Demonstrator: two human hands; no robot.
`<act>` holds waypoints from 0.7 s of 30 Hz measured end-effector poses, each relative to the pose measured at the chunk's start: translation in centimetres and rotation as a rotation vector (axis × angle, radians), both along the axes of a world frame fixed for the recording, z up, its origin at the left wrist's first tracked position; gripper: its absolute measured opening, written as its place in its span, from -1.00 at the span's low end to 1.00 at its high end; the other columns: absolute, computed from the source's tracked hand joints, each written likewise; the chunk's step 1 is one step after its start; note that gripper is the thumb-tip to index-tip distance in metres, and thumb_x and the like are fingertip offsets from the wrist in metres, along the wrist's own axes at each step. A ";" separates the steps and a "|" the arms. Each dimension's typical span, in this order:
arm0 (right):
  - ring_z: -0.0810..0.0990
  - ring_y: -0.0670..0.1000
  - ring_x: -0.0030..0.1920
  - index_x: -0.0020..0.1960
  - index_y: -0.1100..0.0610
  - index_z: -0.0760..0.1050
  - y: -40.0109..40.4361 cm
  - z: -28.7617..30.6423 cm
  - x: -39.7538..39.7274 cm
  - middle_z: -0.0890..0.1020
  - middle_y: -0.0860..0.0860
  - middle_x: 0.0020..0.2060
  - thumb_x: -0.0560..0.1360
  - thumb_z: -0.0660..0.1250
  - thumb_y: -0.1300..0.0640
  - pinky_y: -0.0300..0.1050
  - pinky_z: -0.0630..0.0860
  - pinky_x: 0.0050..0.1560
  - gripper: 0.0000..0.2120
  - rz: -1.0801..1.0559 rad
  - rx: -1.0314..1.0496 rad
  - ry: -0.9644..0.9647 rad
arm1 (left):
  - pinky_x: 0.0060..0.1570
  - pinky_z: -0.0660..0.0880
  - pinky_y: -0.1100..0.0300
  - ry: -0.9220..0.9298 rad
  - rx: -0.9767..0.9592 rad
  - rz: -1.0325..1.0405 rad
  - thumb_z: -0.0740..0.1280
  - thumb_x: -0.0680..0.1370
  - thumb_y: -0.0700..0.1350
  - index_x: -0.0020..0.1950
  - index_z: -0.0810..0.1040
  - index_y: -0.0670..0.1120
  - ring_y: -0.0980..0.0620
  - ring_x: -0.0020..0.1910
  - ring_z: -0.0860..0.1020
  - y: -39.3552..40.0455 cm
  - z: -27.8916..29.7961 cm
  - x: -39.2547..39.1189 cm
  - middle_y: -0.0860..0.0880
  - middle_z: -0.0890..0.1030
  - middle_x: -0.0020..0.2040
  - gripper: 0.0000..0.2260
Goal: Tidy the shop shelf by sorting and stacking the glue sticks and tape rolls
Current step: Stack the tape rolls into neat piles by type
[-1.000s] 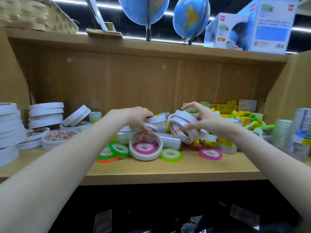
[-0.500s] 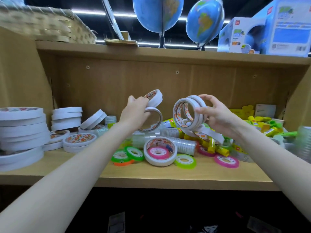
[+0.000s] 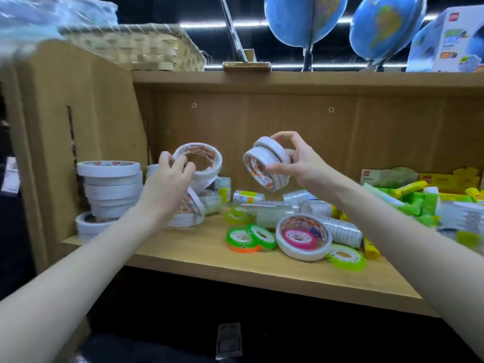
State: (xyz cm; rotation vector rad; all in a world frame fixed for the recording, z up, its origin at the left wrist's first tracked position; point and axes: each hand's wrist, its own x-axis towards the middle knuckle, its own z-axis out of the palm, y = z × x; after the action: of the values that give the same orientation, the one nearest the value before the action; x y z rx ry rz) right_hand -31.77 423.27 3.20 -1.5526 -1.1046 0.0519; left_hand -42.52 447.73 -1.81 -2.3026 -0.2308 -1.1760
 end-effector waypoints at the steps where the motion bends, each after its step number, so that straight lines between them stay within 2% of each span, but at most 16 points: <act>1: 0.62 -0.03 -0.22 0.18 0.04 0.31 0.9 -0.1 -0.3 0.61 0.04 -0.20 0.39 0.40 0.37 -0.13 0.54 -0.19 -0.52 0.008 -0.018 -0.008 | -0.67 0.08 0.28 0.081 0.003 0.054 0.45 0.11 -0.54 -0.14 0.47 -0.26 -0.23 -0.20 0.48 0.7 -0.5 -0.6 -0.21 0.51 -0.17 -0.59; 2: 0.62 -0.02 -0.22 0.21 0.08 0.29 1.7 -0.2 -0.6 0.61 0.05 -0.20 0.39 0.40 0.38 -0.16 0.55 -0.21 -0.50 0.018 -0.029 -0.013 | -0.59 0.32 0.14 0.182 0.001 0.084 0.43 0.24 -0.49 0.00 0.47 -0.26 -0.24 -0.09 0.46 1.3 -0.9 -1.0 -0.21 0.51 -0.04 -0.61; 3: 0.61 -0.01 -0.22 0.22 0.10 0.28 2.4 -0.3 -0.8 0.61 0.07 -0.20 0.40 0.39 0.39 -0.17 0.55 -0.22 -0.50 0.024 -0.036 -0.018 | -0.32 0.48 0.10 0.274 -0.061 0.115 0.34 0.40 -0.41 0.16 0.42 -0.21 -0.23 0.06 0.41 2.0 -1.3 -1.2 -0.17 0.46 0.12 -0.65; 4: 0.61 0.01 -0.22 0.24 0.12 0.27 3.0 -0.4 -0.9 0.61 0.08 -0.19 0.40 0.39 0.39 -0.16 0.56 -0.22 -0.49 0.029 -0.042 -0.021 | -0.07 0.47 0.09 0.430 -0.148 0.161 0.23 0.52 -0.32 0.28 0.34 -0.15 -0.18 0.18 0.33 2.6 -1.6 -1.6 -0.13 0.37 0.24 -0.66; 5: 0.61 0.03 -0.21 0.24 0.13 0.27 3.5 -0.5 -1.1 0.61 0.10 -0.18 0.40 0.39 0.39 -0.13 0.56 -0.21 -0.49 0.033 -0.050 -0.022 | 0.07 0.42 0.09 0.602 -0.233 0.204 0.17 0.56 -0.24 0.35 0.28 -0.11 -0.14 0.24 0.27 2.7 -1.4 -2.1 -0.10 0.31 0.31 -0.65; 7: 0.61 0.07 -0.19 0.25 0.14 0.27 4.1 -0.5 -1.2 0.61 0.13 -0.16 0.40 0.38 0.40 -0.11 0.57 -0.19 -0.49 0.045 -0.062 -0.010 | 0.18 0.36 0.09 0.771 -0.338 0.179 0.20 0.55 -0.11 0.39 0.22 -0.09 -0.09 0.25 0.23 2.7 -0.7 -2.8 -0.08 0.26 0.34 -0.58; 9: 0.60 0.09 -0.18 0.25 0.15 0.27 4.5 -0.5 -1.3 0.61 0.15 -0.14 0.40 0.38 0.40 -0.12 0.57 -0.21 -0.49 0.051 -0.066 -0.003 | 0.20 0.31 0.14 0.847 -0.425 0.137 0.29 0.52 0.05 0.41 0.23 -0.09 -0.07 0.26 0.28 2.7 0.2 -3.1 -0.09 0.28 0.33 -0.48; 12: 0.61 0.07 -0.20 0.23 0.13 0.28 4.8 -0.7 -1.3 0.62 0.13 -0.15 0.40 0.38 0.39 -0.11 0.58 -0.22 -0.51 0.043 -0.074 0.002 | 0.05 0.38 0.22 0.818 -0.618 0.021 0.38 0.45 0.15 0.29 0.41 -0.04 0.02 0.11 0.44 3.2 1.0 -2.9 -0.02 0.44 0.18 -0.51; 15: 0.61 0.08 -0.18 0.19 0.06 0.31 5.0 -0.7 -0.9 0.61 0.16 -0.12 0.41 0.39 0.37 -0.04 0.57 -0.16 -0.53 0.034 -0.112 -0.028 | -0.06 0.45 0.15 0.659 -0.518 0.027 0.37 0.46 0.11 0.12 0.50 0.00 0.04 -0.03 0.46 3.7 0.5 -2.4 0.01 0.49 0.05 -0.70; 18: 0.59 0.04 -0.18 0.12 -0.06 0.34 6.1 -0.3 -0.5 0.58 0.16 -0.09 0.39 0.43 0.32 -0.10 0.54 -0.15 -0.54 -0.003 -0.195 -0.186 | 0.00 0.47 0.08 0.575 -0.485 0.045 0.34 0.48 0.08 0.19 0.43 0.01 -0.01 0.09 0.46 3.5 -0.7 -2.1 0.03 0.38 0.20 -0.67; 21: 0.53 -0.09 -0.12 0.16 0.00 0.31 8.6 0.8 -0.4 0.50 -0.10 -0.05 0.38 0.42 0.33 -0.26 0.50 -0.13 -0.52 0.008 -0.243 -0.347 | 0.25 0.35 -0.02 0.570 -0.516 0.074 0.25 0.52 0.00 0.33 0.30 -0.05 -0.17 0.32 0.27 2.8 -1.7 -2.0 -0.07 0.22 0.39 -0.59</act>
State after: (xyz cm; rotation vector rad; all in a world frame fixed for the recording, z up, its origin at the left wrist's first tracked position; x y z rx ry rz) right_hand -32.15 431.84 4.04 -1.8193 -1.4178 -0.0846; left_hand -44.47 450.57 -3.54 -2.9333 -0.4353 -0.4065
